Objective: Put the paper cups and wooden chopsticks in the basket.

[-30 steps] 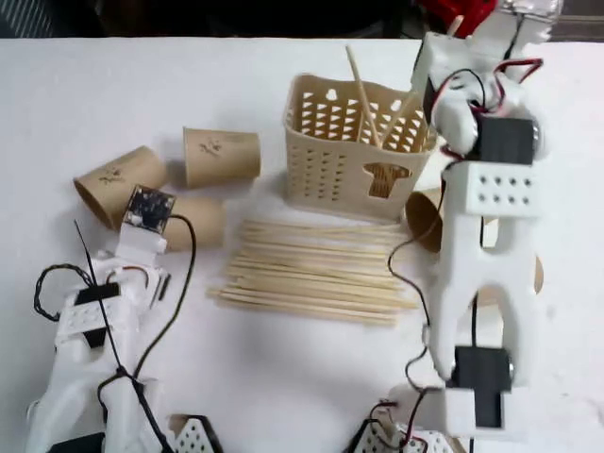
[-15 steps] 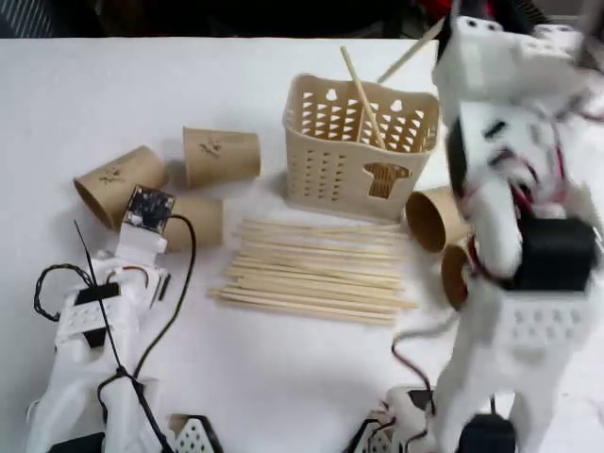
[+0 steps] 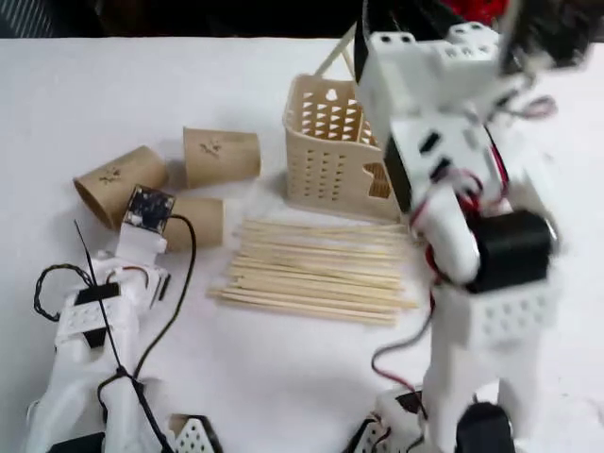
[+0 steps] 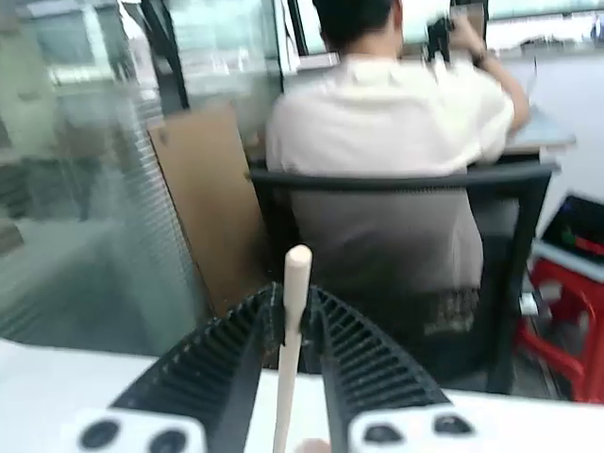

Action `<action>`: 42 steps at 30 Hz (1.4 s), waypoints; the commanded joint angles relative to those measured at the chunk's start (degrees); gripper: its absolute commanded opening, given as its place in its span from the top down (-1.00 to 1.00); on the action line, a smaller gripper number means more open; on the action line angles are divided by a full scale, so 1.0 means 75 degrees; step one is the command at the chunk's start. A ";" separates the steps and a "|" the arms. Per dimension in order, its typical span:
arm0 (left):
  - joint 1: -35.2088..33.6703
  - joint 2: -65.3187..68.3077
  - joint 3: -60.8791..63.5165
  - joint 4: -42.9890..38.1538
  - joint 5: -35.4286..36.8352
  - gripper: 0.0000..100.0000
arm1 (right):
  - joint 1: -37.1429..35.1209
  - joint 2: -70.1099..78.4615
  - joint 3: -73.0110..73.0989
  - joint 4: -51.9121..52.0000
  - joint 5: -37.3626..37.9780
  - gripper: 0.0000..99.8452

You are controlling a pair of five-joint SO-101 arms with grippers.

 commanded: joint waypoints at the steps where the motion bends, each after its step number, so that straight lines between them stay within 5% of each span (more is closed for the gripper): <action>1: 0.0088 -0.0299 -0.0035 -0.0199 -0.0070 0.61 | 0.0018 0.0557 -0.0035 0.0018 0.0316 0.97; 13: 0.0088 -0.0299 -0.0035 -0.0199 -0.0070 0.61 | -0.0287 0.2151 -0.0023 0.1002 0.1747 0.95; 22: 0.0088 -0.0299 -0.0035 -0.0199 -0.0070 0.61 | -0.0205 0.2889 -0.0082 0.1342 0.1911 0.53; 33: 0.0088 -0.0299 -0.0035 -0.0199 -0.0070 0.61 | -0.0252 0.3206 0.0035 0.1788 0.4982 0.51; 42: 0.0088 -0.0299 -0.0035 -0.0199 -0.0070 0.61 | -0.0217 0.3757 0.0012 0.1330 0.4794 0.51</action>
